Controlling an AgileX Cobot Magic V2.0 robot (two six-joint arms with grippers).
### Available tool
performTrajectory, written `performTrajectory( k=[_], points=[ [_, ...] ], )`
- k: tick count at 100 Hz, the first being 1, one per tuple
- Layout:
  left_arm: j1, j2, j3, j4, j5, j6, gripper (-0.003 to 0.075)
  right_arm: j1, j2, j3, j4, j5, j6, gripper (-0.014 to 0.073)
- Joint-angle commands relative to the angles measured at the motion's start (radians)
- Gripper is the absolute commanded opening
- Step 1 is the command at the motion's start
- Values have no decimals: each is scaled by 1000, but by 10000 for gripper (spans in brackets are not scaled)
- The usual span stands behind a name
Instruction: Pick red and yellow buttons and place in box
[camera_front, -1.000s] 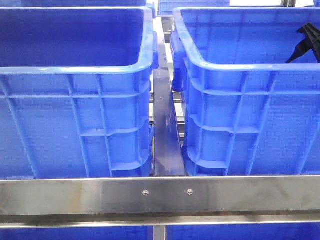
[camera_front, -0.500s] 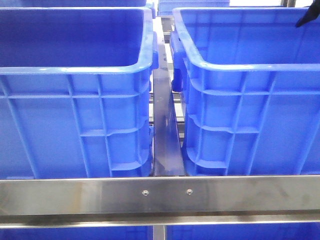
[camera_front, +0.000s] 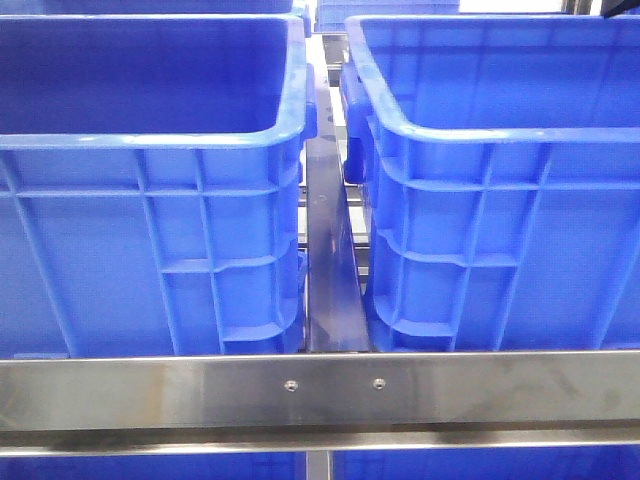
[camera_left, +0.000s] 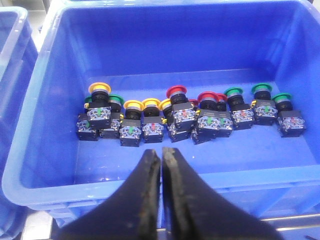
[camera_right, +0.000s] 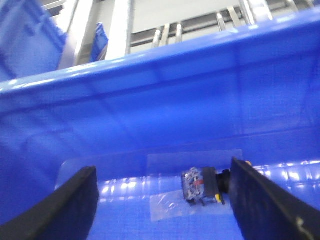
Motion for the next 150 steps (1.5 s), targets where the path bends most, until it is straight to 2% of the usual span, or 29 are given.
performTrajectory(
  k=[1, 79, 91, 115, 124, 150],
  points=[
    [2, 8, -24, 12, -75, -9, -19, 18, -110, 16, 9, 2, -56, 562],
    [2, 8, -24, 12, -75, -9, -19, 27, -902, 491, -9, 27, -80, 549],
    [2, 8, -24, 12, -75, -9, -19, 27, -967, 518, -9, 28, -80, 452],
    [2, 8, -24, 12, -75, -9, -19, 27, -984, 525, -7, 32, -80, 55],
    [2, 8, -24, 12, -75, -9, -19, 27, -984, 525, -7, 32, -80, -67],
    [2, 8, -24, 12, -75, -9, -19, 27, -984, 525, -4, 32, -80, -67]
  ],
)
